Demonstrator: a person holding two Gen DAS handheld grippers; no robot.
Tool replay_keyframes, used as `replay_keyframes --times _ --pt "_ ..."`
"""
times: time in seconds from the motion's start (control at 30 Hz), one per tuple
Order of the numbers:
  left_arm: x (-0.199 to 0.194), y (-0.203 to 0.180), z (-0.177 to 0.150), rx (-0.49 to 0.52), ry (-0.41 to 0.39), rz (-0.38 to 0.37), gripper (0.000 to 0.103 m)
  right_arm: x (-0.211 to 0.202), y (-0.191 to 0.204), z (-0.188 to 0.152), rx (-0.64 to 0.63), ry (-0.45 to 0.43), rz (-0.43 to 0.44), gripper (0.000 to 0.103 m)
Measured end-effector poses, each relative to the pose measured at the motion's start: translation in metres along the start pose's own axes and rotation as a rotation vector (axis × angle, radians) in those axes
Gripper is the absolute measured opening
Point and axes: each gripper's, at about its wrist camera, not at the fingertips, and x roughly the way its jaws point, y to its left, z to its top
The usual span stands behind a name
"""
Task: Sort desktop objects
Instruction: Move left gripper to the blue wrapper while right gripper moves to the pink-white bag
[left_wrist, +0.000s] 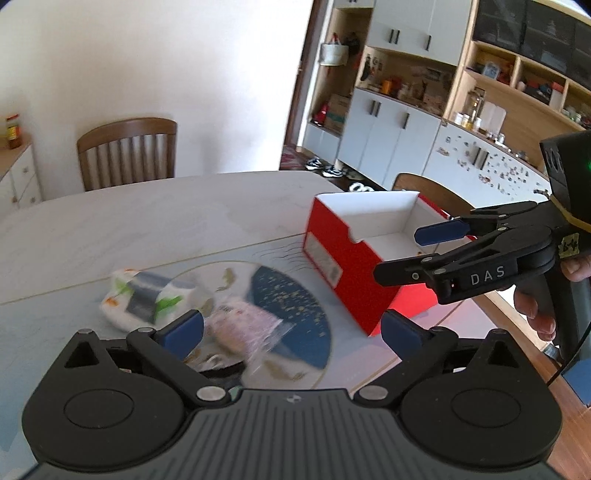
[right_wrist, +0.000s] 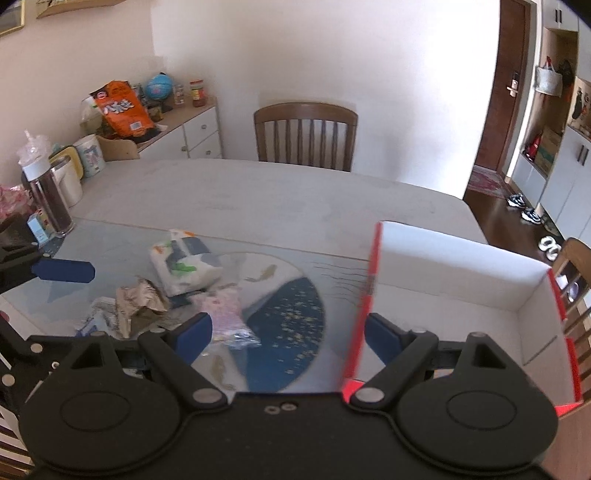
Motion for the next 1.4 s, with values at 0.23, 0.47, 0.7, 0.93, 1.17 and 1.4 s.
replay_keyframes --times 0.23,0.47,0.7,0.93,1.17,1.4 --pt "-0.019 0.025 -0.023 -0.011 -0.019 0.067 0.103 0.01 0.033 -0.004 -0.038 -0.001 0.014 0.09" --pt "-0.029 0.049 -0.048 -0.022 -0.033 0.116 0.103 0.024 0.051 -0.008 -0.027 -0.003 0.027 0.09" --pt "-0.03 0.069 -0.072 -0.029 -0.014 0.155 0.103 0.035 0.066 -0.011 -0.04 0.008 0.021 0.09" --pt "-0.03 0.088 -0.092 -0.043 0.015 0.181 0.103 0.049 0.073 -0.011 -0.045 0.019 0.021 0.09" --pt "-0.02 0.097 -0.107 -0.045 0.027 0.202 0.103 0.066 0.072 -0.011 -0.041 0.031 0.016 0.09" --pt "-0.008 0.104 -0.119 -0.048 0.031 0.222 0.103 0.09 0.071 -0.011 -0.077 0.039 0.008 0.09"
